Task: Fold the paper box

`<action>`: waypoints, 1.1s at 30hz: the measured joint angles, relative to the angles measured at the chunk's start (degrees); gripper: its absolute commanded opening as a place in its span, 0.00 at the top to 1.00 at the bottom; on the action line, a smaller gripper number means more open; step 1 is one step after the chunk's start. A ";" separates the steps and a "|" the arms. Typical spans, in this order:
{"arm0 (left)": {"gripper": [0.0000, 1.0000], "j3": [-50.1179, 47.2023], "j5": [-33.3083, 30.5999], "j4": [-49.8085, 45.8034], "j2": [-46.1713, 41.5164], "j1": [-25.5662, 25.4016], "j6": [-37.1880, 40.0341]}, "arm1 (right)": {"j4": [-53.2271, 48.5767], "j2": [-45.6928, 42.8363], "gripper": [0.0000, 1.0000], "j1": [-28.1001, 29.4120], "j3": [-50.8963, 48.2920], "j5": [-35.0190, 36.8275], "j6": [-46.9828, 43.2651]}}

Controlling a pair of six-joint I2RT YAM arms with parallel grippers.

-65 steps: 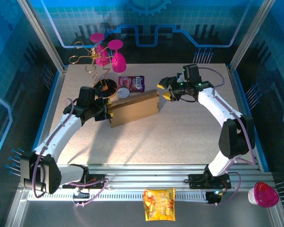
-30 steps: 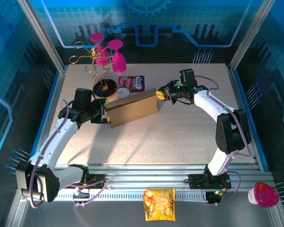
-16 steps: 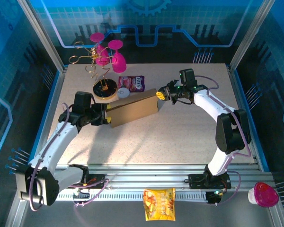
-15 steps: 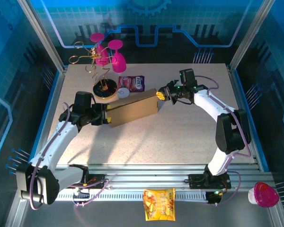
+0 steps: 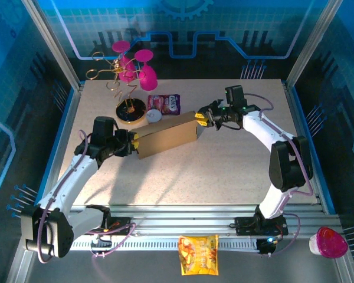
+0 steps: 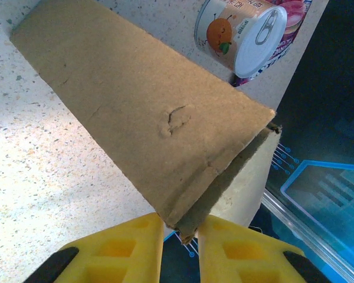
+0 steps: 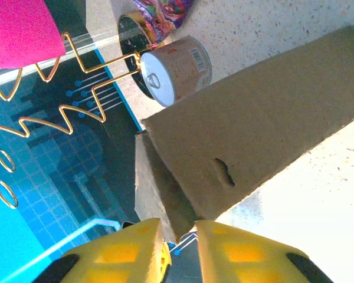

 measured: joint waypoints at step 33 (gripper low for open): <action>0.74 0.00 0.11 0.09 0.00 0.04 0.20 | -3.98 1.90 0.68 1.57 1.53 1.66 -4.61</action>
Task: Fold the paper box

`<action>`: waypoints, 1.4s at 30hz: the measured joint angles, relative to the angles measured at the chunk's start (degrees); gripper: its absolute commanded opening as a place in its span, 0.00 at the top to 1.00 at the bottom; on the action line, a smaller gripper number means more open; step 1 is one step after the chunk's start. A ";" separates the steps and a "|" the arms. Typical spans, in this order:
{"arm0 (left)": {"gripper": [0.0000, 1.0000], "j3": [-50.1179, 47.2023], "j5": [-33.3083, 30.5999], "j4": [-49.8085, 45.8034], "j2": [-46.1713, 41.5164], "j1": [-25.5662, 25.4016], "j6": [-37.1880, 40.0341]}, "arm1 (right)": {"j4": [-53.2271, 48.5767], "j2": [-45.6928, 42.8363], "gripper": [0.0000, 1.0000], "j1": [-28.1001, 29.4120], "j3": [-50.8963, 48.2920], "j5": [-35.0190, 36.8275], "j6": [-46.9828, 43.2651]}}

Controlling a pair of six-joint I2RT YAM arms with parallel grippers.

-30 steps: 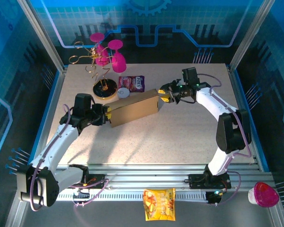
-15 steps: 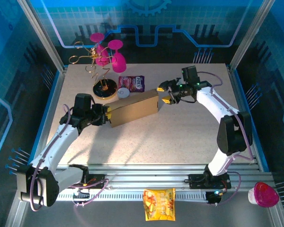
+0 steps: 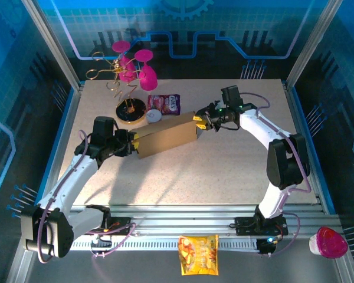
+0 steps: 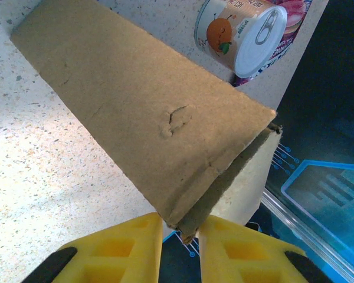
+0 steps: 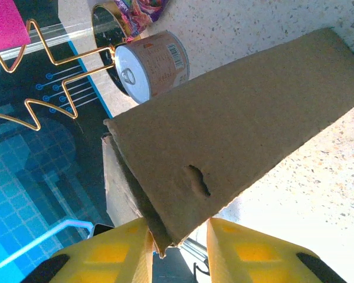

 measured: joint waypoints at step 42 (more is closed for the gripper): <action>0.01 9.14 -13.70 -12.20 -15.98 -2.84 32.89 | -16.39 -46.01 0.00 -6.84 -15.54 46.12 -32.37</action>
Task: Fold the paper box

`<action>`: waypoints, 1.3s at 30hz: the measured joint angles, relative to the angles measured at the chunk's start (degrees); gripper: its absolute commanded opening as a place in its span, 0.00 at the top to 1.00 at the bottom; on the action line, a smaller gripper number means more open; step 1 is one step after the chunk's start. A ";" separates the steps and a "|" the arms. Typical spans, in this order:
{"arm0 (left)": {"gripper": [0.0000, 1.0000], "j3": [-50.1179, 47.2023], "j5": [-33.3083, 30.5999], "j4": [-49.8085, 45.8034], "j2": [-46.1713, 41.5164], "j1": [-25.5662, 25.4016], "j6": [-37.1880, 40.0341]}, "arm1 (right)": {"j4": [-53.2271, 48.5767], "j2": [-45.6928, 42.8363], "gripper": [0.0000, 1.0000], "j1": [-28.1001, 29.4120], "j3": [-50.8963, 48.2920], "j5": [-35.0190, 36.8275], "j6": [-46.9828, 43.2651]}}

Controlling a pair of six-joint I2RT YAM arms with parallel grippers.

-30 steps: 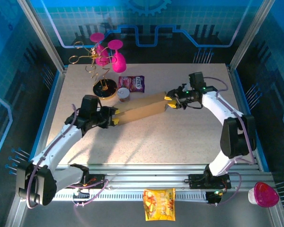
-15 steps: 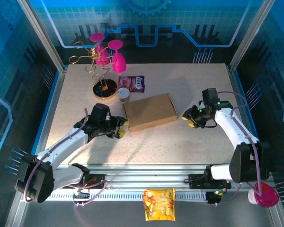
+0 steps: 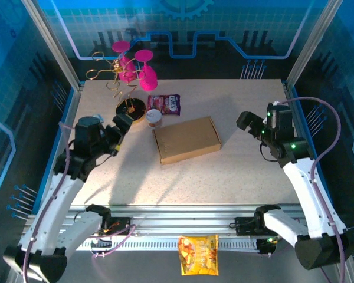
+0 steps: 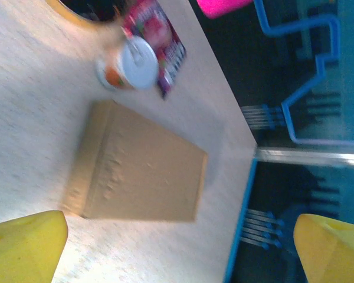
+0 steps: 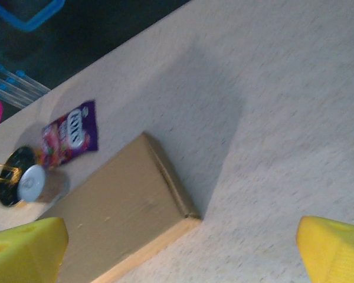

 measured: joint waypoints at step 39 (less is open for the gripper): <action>0.01 -36.54 -14.43 86.99 41.03 9.44 57.59 | 89.88 32.06 0.00 -3.19 -42.14 -1.05 -38.73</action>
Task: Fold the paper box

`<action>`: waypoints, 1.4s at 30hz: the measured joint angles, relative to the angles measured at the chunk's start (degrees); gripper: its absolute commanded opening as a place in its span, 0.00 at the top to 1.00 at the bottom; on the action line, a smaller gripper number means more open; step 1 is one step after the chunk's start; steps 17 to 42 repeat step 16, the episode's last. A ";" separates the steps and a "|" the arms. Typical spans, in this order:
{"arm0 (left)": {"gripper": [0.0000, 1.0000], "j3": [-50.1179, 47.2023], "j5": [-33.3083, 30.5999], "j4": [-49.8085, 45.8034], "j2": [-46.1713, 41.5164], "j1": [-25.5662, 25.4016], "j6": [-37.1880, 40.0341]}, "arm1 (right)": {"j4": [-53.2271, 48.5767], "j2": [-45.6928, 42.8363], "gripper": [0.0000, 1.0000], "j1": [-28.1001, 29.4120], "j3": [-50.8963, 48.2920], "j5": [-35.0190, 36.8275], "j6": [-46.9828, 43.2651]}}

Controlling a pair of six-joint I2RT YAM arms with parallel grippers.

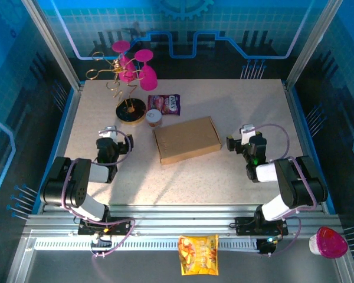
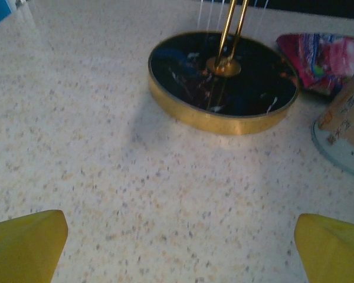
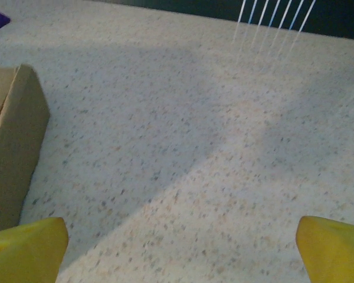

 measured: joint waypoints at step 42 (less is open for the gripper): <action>0.01 1.42 0.00 0.63 0.00 0.04 0.44 | -0.35 0.00 0.00 -1.01 1.25 -1.62 0.44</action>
